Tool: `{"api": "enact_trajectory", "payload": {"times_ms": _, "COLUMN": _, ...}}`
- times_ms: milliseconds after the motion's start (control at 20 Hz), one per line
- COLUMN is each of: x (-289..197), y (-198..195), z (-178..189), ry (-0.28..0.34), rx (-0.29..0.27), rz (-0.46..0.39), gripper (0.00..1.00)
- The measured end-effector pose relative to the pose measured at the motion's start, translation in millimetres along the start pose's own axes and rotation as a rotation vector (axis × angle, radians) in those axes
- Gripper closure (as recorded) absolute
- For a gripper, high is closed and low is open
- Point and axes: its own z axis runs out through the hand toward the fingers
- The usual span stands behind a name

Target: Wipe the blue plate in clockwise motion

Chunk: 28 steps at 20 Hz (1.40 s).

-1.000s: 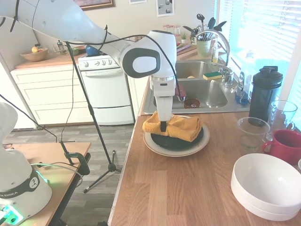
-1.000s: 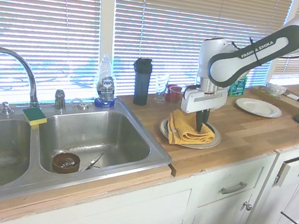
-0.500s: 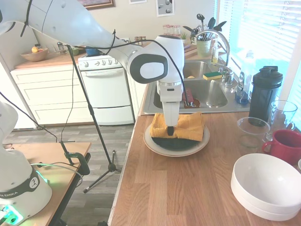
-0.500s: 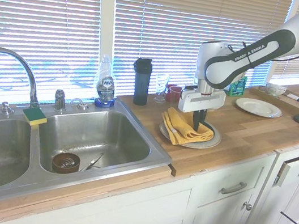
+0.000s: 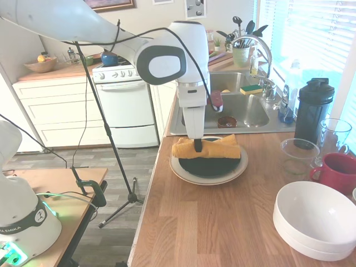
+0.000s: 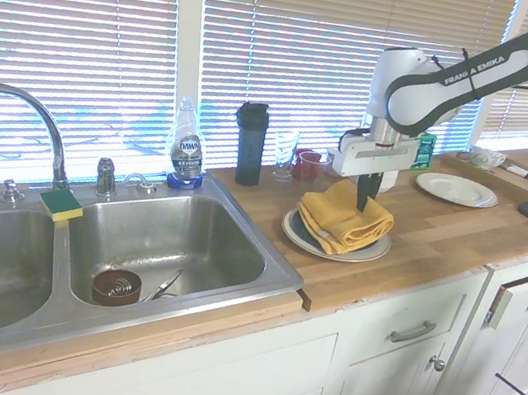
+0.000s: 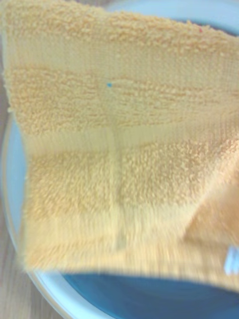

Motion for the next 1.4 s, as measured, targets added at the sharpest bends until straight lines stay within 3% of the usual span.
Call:
{"api": "enact_trajectory", "payload": {"times_ms": 450, "x": 15, "y": 51, "z": -86, "ry": 0.010, "rx": 0.060, "rz": -0.003, "gripper": 1.00}}
{"api": "enact_trajectory", "payload": {"times_ms": 600, "x": 37, "y": 69, "z": -94, "ry": -0.003, "rx": 0.077, "rz": 0.025, "gripper": 1.00}}
{"api": "enact_trajectory", "payload": {"times_ms": 900, "x": 89, "y": 103, "z": -74, "ry": -0.050, "rx": 0.070, "rz": 0.087, "gripper": 1.00}}
{"api": "enact_trajectory", "payload": {"times_ms": 1400, "x": 170, "y": 159, "z": -11, "ry": -0.135, "rx": 0.038, "rz": 0.194, "gripper": 1.00}}
